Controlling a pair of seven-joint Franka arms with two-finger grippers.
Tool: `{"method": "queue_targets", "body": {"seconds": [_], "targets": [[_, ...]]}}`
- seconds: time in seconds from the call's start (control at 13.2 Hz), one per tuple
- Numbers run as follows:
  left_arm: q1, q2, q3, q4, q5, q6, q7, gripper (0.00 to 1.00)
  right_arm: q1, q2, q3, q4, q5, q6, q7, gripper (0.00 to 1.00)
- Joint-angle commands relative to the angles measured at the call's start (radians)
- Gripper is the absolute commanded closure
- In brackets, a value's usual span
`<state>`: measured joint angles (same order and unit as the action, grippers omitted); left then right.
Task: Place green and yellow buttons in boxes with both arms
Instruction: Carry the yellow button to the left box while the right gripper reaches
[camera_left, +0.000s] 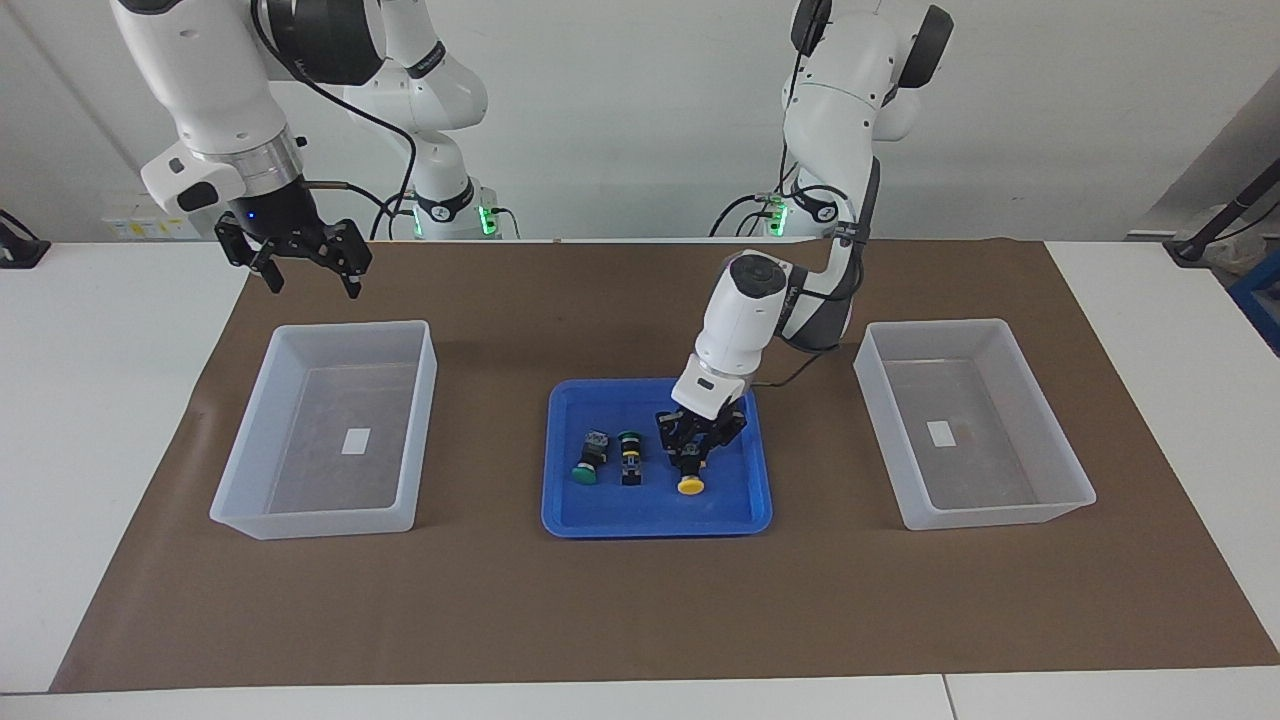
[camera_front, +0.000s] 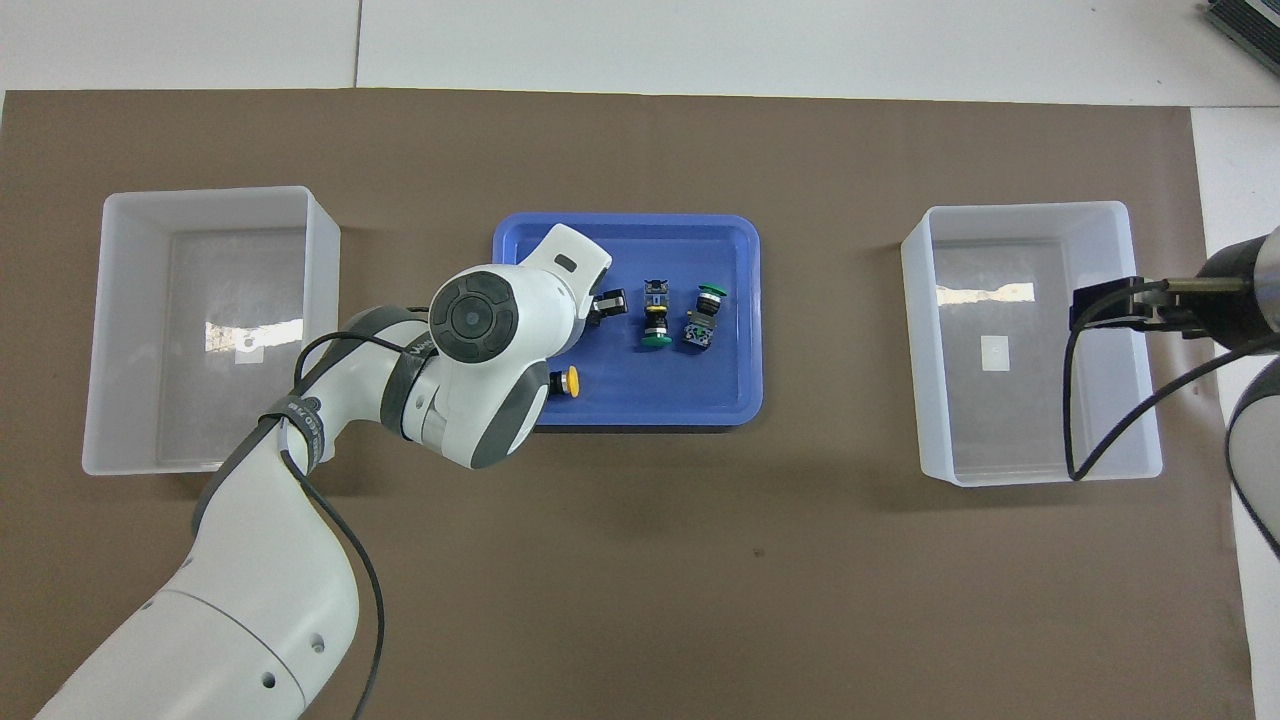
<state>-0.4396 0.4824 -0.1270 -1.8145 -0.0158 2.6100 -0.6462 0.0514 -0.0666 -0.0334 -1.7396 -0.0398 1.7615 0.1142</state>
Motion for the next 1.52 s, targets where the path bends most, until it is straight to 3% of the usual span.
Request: {"method": "queue_targets", "body": {"seconds": [0.0, 0.15, 0.38, 0.61, 1.06, 1.44], "targets": [[0.001, 0.01, 0.009, 0.125, 0.008, -0.127, 0.002, 1.0, 0.025, -0.024, 0.01, -0.07, 0.005, 0.096, 0.021, 0.0], [0.007, 0.034, 0.012, 0.242, 0.005, -0.259, 0.002, 1.0, 0.048, -0.009, 0.01, -0.083, 0.005, 0.133, 0.024, 0.0], [0.051, 0.021, 0.013, 0.306, 0.008, -0.385, 0.006, 1.0, 0.126, 0.053, 0.01, -0.084, 0.005, 0.214, 0.117, 0.0], [0.122, -0.054, 0.009, 0.313, 0.005, -0.505, 0.054, 1.0, 0.204, 0.135, 0.01, -0.084, 0.005, 0.324, 0.183, 0.0], [0.338, -0.142, 0.012, 0.314, -0.003, -0.731, 0.425, 1.0, 0.324, 0.273, 0.01, -0.072, 0.003, 0.484, 0.323, 0.0], [0.466, -0.186, 0.027, 0.265, -0.007, -0.734, 0.695, 1.0, 0.398, 0.369, 0.013, -0.09, 0.0, 0.616, 0.407, 0.0]]}}
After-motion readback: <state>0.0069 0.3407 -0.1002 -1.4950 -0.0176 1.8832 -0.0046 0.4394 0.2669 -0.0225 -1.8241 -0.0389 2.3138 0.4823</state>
